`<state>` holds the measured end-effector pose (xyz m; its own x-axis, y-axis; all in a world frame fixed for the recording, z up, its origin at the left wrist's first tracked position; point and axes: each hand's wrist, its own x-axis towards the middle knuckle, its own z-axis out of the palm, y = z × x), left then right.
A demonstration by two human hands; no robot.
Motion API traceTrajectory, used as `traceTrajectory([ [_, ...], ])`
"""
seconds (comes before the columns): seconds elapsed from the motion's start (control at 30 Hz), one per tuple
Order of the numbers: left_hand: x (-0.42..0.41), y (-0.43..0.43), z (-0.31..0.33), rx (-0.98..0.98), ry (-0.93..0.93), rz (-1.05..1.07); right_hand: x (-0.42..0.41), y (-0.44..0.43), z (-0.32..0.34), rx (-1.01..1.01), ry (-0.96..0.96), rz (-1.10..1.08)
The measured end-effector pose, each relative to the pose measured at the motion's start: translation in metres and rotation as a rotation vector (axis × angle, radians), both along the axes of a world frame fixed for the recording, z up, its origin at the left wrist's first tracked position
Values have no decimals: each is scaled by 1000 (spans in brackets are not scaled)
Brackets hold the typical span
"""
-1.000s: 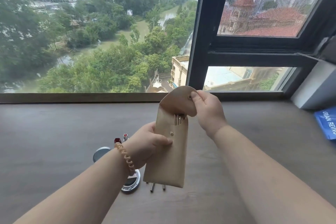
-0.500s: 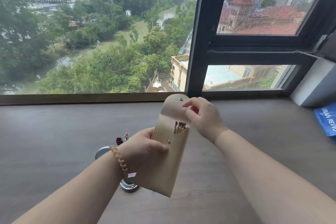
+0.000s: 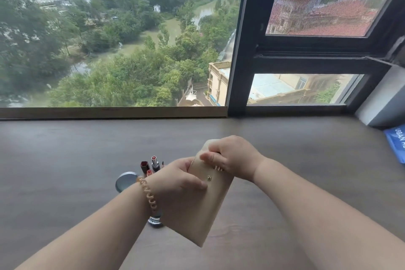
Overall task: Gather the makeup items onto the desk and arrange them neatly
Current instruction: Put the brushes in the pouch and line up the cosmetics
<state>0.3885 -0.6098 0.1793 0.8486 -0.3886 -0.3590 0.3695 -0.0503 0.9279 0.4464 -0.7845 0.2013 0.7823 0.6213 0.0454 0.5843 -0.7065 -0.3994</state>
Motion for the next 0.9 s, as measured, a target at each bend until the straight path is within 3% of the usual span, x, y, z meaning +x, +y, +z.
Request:
traceTrajectory([
  [0.1, 0, 1, -3, 10, 27, -24, 0, -1, -4, 14, 6, -7],
  [0.27, 2, 1, -6, 30, 18, 9, -4, 3, -6, -141, -264, -36],
  [0.47, 1, 0, -10, 55, 23, 38, 0, 5, -8, -204, -317, -9],
  [0.53, 3, -1, -9, 86, 20, 40, 2, 3, -13, -206, -502, -15],
  [0.6, 4, -2, -7, 102, 24, 32, 2, 4, -13, -172, -566, -49],
  [0.7, 4, -2, -5, 79, 46, 21, 7, 10, -17, -79, -296, 5],
  [0.77, 4, -1, -4, 67, 47, 18, 8, 12, -17, 93, -119, -35],
  [0.9, 4, 0, -4, 5, 33, -3, 14, 12, -17, 258, 10, -120],
])
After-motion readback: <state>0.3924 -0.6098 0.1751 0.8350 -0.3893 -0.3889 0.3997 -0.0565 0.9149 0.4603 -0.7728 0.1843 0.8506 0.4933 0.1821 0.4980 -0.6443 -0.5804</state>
